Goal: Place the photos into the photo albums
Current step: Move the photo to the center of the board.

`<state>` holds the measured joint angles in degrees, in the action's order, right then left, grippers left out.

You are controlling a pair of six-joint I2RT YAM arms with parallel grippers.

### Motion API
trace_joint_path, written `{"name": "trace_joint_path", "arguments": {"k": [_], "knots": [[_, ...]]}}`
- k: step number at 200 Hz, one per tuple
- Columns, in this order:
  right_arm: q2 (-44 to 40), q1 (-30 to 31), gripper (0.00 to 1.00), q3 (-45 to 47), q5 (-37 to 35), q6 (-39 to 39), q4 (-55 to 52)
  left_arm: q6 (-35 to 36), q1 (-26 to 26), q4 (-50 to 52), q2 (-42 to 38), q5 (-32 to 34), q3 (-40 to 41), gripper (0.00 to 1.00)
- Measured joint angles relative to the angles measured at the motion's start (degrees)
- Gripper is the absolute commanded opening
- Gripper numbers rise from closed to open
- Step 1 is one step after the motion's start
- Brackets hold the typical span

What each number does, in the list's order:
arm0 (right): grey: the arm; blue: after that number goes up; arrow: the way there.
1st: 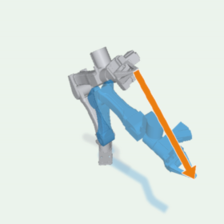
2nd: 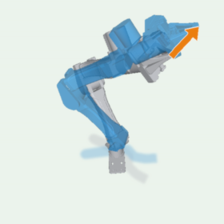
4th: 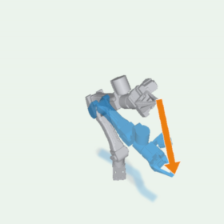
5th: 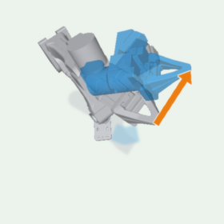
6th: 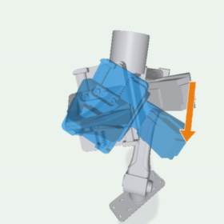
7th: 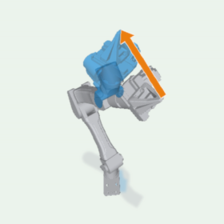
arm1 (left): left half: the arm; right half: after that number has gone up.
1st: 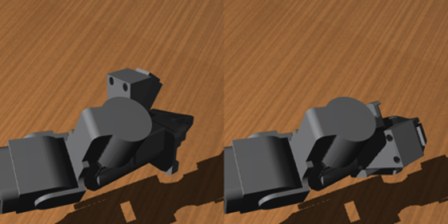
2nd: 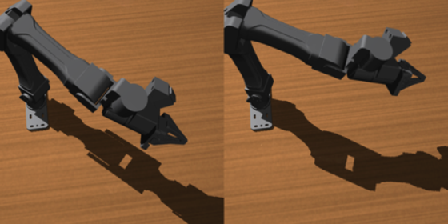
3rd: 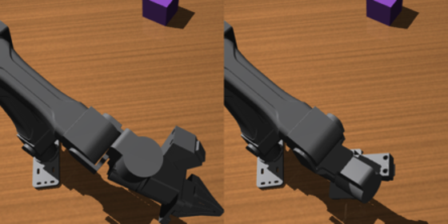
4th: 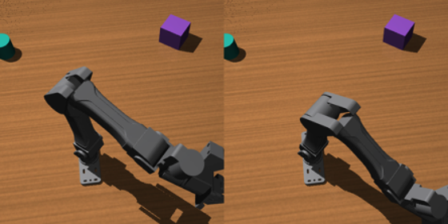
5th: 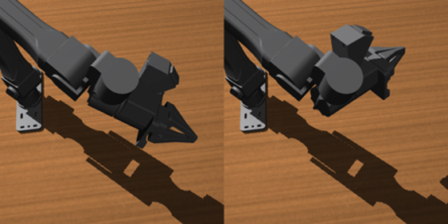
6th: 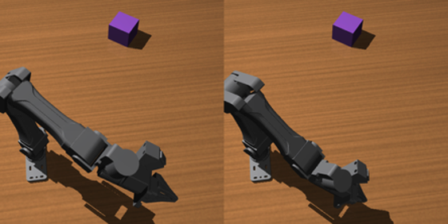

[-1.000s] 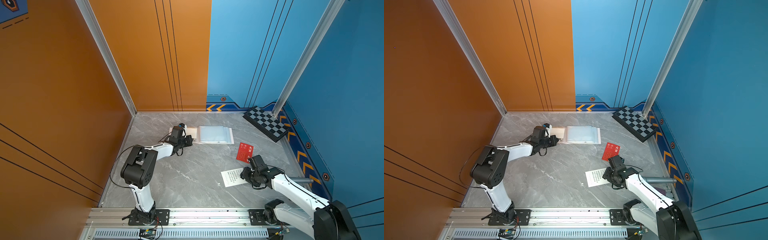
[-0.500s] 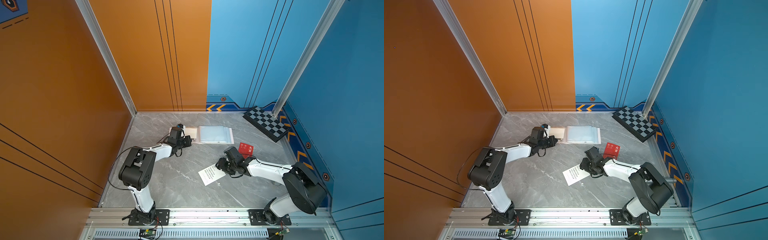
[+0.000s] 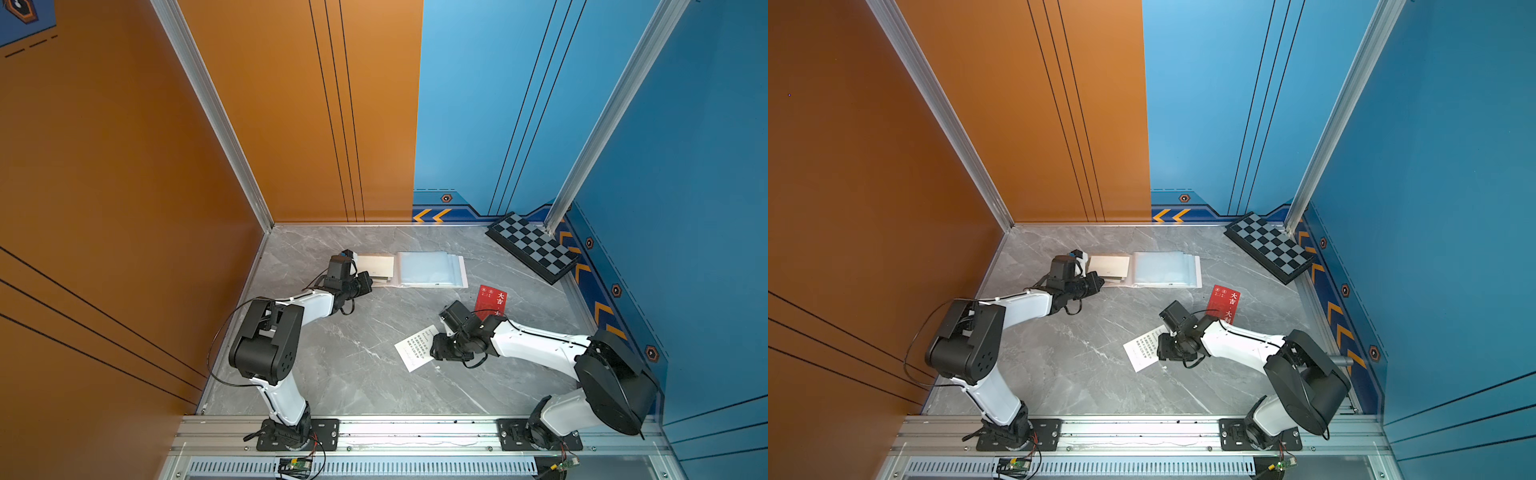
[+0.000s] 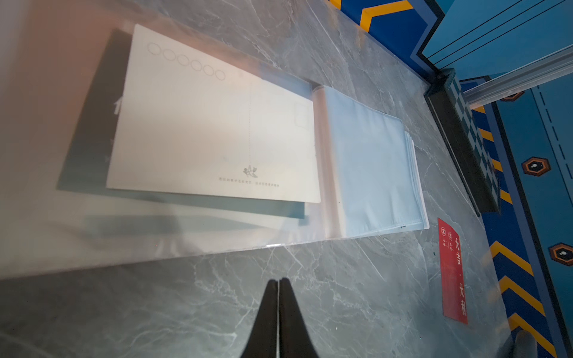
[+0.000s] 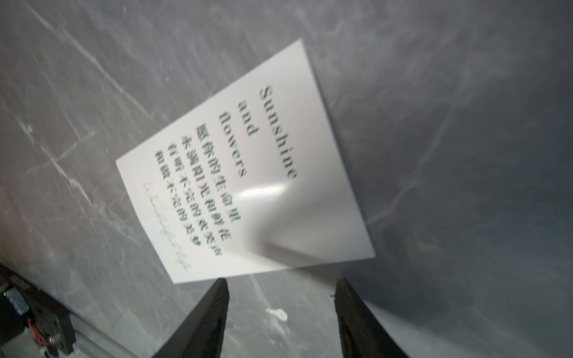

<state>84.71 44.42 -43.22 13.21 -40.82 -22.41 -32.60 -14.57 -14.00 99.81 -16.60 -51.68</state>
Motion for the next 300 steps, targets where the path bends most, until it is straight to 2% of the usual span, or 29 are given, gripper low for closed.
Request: {"name": "trace_joint_path", "arguments": {"k": [33, 60, 139, 240, 272, 300], "knots": [[0.44, 2.36, 0.57, -0.52, 3.85, 3.61, -1.64, -0.02, 0.00, 0.00, 0.00, -0.11, 0.00, 0.07], [4.11, 4.11, 0.57, -2.56, 6.14, 5.07, -0.98, -0.02, 0.00, 0.00, 0.00, -0.11, 0.07, 0.07], [9.66, 4.11, 0.56, -4.85, 9.33, 4.76, 10.60, -0.02, 0.00, -0.09, -0.81, -0.11, 1.97, 0.07], [16.28, 0.15, 0.56, -8.11, 9.81, 2.40, 23.12, -1.01, 0.00, -0.11, -1.44, -1.66, 2.19, 0.07], [16.52, -2.36, 0.56, -8.13, 11.82, 0.70, 24.15, -1.36, 0.00, 0.48, -1.44, -3.28, 2.19, 0.07], [16.35, -6.03, 0.56, -8.85, 16.50, -0.13, 24.26, -1.31, 0.00, 1.99, -1.44, -4.74, 2.21, 0.08]]}}
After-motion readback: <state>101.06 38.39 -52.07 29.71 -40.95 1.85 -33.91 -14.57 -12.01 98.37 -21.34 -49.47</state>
